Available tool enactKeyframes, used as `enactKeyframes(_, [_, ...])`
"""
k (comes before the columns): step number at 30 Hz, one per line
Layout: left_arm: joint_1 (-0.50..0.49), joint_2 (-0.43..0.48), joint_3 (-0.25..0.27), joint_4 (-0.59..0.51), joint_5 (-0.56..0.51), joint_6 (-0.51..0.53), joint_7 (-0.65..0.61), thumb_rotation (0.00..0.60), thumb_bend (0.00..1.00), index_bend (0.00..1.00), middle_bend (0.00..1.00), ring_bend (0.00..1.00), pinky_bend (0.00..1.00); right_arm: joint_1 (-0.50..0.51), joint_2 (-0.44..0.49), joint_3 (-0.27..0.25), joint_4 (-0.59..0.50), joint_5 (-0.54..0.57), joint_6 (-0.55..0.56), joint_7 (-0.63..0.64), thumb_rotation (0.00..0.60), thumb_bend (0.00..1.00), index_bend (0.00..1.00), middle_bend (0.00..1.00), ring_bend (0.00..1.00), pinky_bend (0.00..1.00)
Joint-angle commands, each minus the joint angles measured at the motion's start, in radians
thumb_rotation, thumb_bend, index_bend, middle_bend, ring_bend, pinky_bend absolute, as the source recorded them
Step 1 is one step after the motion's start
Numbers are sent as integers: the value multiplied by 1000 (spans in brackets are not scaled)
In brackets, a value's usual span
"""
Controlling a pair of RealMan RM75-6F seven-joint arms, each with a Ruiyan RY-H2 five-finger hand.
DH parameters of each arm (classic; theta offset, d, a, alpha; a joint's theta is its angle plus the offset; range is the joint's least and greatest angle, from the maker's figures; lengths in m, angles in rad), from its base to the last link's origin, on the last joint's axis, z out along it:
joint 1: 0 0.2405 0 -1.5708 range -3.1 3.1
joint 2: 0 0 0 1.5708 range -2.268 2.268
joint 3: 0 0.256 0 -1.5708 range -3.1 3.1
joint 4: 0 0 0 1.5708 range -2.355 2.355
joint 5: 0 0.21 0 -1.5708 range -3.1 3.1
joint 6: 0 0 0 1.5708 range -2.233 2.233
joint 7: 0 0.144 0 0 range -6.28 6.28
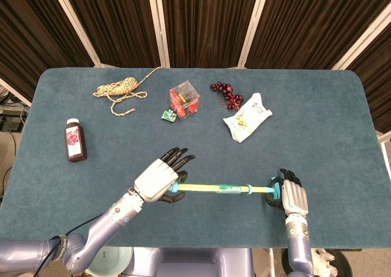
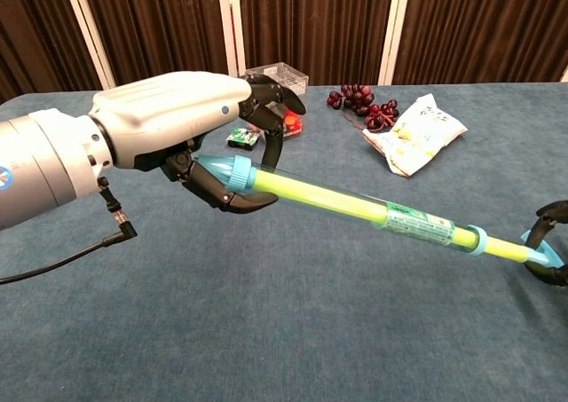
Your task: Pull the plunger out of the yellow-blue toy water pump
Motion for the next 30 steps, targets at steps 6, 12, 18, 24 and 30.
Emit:
enactKeyframes(6, [11,27,11,-24,17,13,-16,600,392,619,103,6,107,7,40,33,-13,-2,14,-1,600,429,651,138,56,91])
enactKeyframes(12, [29,54,24,-43,43,35,-42,600,392,620,104,6,107,11,96,72,-23,16,18,2,600,429,661,141,60,91])
enactKeyframes(18, [51,80,41,-51,61,56,-66,600,391,621,104,6,107,9,152,109,-22,34,18,22,600,428,668,143,60,92])
enactKeyframes(24, [73,103,62,-54,87,74,-100,600,392,621,104,6,107,2,205,129,-12,58,6,47,600,430,672,143,60,91])
enactKeyframes(30, [88,127,75,-59,113,85,-125,600,392,621,105,6,107,-3,238,142,17,82,-12,76,600,429,672,143,59,91])
